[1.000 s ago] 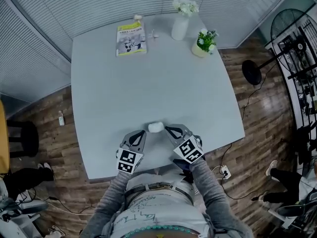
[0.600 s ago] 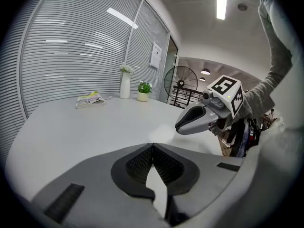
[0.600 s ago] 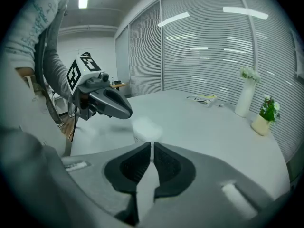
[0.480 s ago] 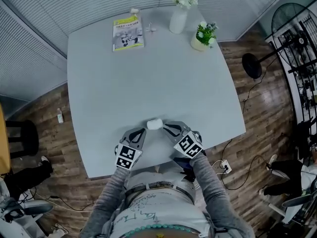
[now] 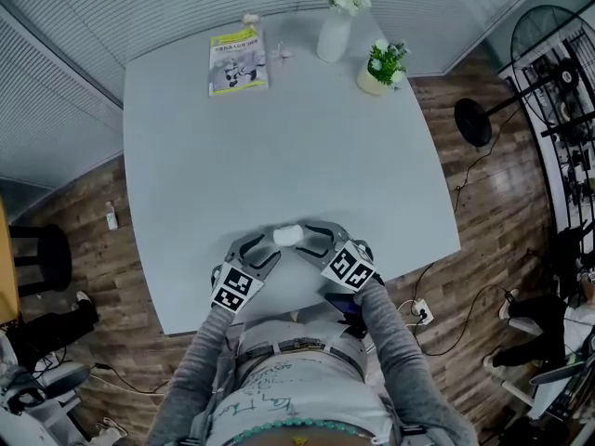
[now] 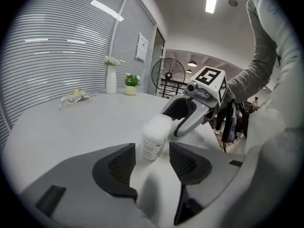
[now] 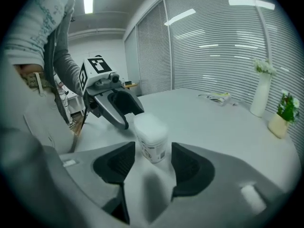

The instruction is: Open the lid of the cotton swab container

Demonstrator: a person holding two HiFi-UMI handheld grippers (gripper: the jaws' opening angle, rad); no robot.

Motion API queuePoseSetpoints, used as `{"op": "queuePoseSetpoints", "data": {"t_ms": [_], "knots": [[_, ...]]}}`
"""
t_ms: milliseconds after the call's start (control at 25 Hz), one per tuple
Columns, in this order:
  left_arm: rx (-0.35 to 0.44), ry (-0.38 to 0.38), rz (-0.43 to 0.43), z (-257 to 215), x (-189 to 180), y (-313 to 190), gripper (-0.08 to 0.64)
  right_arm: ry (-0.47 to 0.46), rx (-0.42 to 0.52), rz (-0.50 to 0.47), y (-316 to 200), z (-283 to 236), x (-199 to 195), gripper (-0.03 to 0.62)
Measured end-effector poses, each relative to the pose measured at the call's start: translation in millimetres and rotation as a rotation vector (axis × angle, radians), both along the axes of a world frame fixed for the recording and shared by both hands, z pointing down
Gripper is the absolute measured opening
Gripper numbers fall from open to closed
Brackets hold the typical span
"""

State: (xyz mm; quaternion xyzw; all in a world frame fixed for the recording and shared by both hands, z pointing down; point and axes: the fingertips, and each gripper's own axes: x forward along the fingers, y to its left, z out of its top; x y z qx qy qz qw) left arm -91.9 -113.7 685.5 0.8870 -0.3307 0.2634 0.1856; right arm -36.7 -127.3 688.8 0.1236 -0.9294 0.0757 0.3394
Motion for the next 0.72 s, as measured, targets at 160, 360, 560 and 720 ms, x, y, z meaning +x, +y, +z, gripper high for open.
{"op": "queuePoseSetpoints", "data": {"t_ms": [160,360,560,720], "knots": [[-0.007,-0.047,0.085,10,4,-1,0.253,0.023,0.001,-0.067,0,6,-5,0.239],[0.005,-0.106,0.179,17,11,-5,0.264,0.079,0.021,-0.179,3,15,-9,0.245],[-0.022,-0.125,0.261,26,21,-9,0.268,0.120,0.033,-0.255,-2,24,-16,0.253],[-0.049,-0.117,0.292,30,28,-10,0.268,0.112,0.036,-0.291,-7,26,-23,0.253]]}}
